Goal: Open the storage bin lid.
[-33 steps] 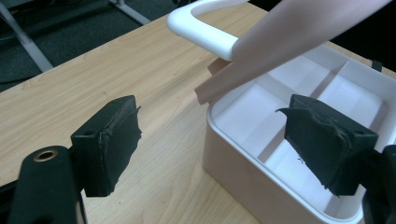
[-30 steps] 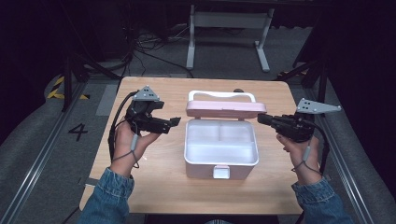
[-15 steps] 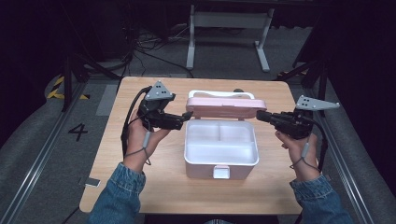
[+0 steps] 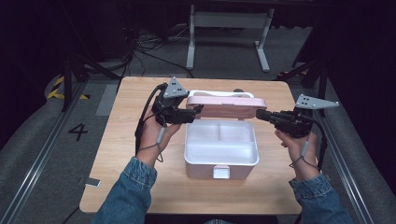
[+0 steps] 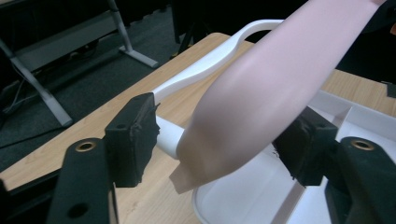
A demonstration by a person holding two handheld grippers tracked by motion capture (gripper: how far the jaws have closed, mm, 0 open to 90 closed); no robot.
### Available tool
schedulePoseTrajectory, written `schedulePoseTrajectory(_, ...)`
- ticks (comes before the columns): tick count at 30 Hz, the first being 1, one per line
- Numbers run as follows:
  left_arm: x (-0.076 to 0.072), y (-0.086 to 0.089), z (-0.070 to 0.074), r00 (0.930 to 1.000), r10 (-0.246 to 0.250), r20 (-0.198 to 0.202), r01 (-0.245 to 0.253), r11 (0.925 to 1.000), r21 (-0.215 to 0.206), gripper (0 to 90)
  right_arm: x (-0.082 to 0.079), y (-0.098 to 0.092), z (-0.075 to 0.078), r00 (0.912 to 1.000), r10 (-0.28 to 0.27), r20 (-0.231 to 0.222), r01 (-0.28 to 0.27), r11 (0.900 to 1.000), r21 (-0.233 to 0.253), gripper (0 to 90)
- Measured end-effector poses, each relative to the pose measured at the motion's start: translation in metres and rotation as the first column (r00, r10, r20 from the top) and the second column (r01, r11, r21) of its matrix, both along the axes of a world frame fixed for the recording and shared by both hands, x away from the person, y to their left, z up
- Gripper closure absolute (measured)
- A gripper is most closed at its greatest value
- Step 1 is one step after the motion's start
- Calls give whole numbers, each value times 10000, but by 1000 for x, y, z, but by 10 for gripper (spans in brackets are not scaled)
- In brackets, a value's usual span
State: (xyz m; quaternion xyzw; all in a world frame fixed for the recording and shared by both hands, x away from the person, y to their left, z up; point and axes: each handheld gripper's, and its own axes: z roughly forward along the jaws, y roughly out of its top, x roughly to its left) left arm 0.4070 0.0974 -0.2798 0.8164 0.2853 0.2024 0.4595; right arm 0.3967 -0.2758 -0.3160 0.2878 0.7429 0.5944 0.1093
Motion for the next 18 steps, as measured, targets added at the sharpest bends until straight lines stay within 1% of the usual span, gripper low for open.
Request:
schedulePoseTrajectory(2, 1, -1, 0, 9999, 56, 120, -56, 10000, -35, 425, 1, 0, 0, 10000, 18, 30, -17, 10000, -25, 900)
schedulePoseTrajectory(4, 1, -1, 1, 9996, 223, 154, -220, 9996, -204, 491, 1, 1, 0, 10000, 25, 65, -24, 10000, -21, 900)
schedulePoseTrajectory(5, 1, -1, 2, 9995, 292, 95, -290, 9993, -245, 525, 1, 1, 0, 10000, 28, 57, -28, 10000, -19, 900)
schedulePoseTrajectory(8, 1, 0, 2, 9994, 332, 32, -331, 9989, -329, 583, 1, 1, 1, 10000, 30, 78, -30, 10000, -20, 896)
schedulePoseTrajectory(10, 1, -1, 1, 9994, 335, 91, -331, 9989, -341, 622, 1, 0, 1, 9999, 22, 136, -22, 10000, -23, 891)
schedulePoseTrajectory(14, 2, 0, 1, 9991, 402, 107, -398, 9986, -356, 639, 0, -1, 2, 9999, -52, 143, 53, 10000, -65, 879)
schedulePoseTrajectory(18, 2, -1, 1, 9988, 461, 135, -456, 9983, -360, 650, -3, -2, 3, 9997, -66, 252, 68, 9999, -108, 852)
